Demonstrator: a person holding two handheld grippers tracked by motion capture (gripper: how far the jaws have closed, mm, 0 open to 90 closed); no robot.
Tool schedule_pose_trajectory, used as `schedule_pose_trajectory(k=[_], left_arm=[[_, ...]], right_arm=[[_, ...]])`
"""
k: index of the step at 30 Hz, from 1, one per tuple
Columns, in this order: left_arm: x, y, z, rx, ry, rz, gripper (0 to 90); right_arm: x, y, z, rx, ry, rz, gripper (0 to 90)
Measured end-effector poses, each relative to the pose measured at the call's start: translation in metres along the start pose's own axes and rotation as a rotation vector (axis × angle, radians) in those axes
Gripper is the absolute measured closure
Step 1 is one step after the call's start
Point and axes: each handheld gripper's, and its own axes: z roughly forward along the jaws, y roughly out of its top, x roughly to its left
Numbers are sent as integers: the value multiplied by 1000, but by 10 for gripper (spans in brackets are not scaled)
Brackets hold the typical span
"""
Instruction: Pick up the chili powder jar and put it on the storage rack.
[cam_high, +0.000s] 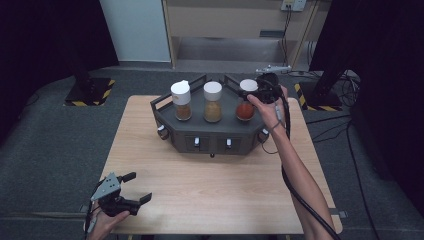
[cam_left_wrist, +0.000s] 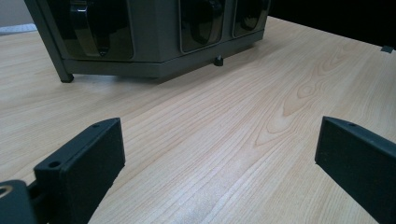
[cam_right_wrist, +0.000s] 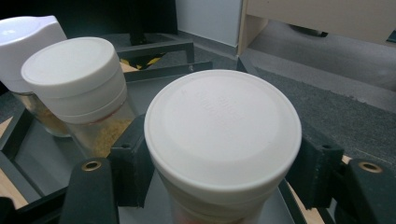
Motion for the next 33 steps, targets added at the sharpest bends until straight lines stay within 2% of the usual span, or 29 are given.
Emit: schedule_pose_trajectory(k=[16, 33], left_arm=[[0, 0, 0, -1, -1, 0, 6], [0, 0, 0, -2, -1, 1, 6]], right_arm=[[-5, -6, 6, 11, 4, 18, 333], [-7, -10, 7, 0, 10, 28, 330]])
